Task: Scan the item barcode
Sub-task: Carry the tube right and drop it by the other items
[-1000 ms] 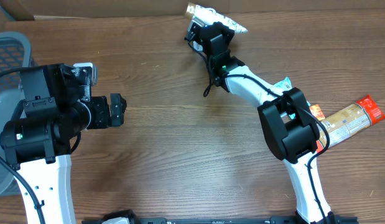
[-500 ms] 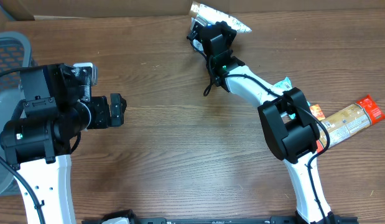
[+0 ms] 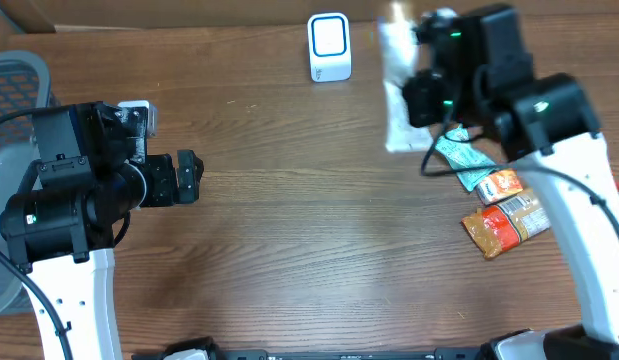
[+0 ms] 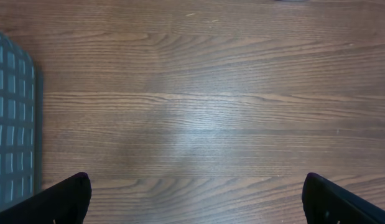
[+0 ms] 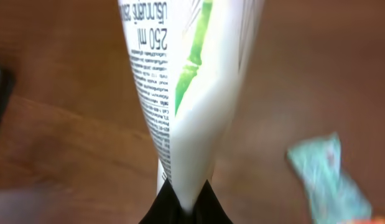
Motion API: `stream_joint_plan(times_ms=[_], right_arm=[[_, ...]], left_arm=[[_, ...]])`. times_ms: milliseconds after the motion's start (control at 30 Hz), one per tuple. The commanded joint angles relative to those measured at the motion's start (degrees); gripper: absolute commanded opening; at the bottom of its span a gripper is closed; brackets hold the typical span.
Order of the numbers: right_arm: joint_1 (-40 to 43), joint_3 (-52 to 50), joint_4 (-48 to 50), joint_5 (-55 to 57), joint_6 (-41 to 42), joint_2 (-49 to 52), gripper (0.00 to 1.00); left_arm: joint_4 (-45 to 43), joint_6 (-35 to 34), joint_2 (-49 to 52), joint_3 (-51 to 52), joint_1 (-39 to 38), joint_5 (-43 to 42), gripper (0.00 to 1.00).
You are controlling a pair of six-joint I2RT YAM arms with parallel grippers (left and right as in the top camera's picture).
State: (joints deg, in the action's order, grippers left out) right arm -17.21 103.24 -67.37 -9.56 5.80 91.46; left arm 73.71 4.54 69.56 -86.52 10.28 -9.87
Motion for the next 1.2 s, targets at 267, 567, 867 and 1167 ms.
stream_joint_plan(times_ms=[267, 567, 867, 1167], right_arm=[[23.45, -34.40, 15.34, -5.57, 21.00, 2.10, 0.04], [23.74, -34.05, 13.35, -7.04, 13.53, 0.13, 0.49], [23.28, -27.19, 2.80, -13.07, 5.88, -14.67, 0.70], [23.28, -27.19, -3.50, -13.49, 6.34, -34.84, 1.00]], left_arm=[[-0.22, 0.63, 0.20, -0.85, 0.20, -0.66, 1.00], [-0.22, 0.63, 0.20, -0.85, 0.20, -0.66, 1.00], [-0.22, 0.63, 0.20, -0.85, 0.20, -0.66, 1.00], [-0.22, 0.63, 0.20, -0.85, 0.20, -0.66, 1.00]])
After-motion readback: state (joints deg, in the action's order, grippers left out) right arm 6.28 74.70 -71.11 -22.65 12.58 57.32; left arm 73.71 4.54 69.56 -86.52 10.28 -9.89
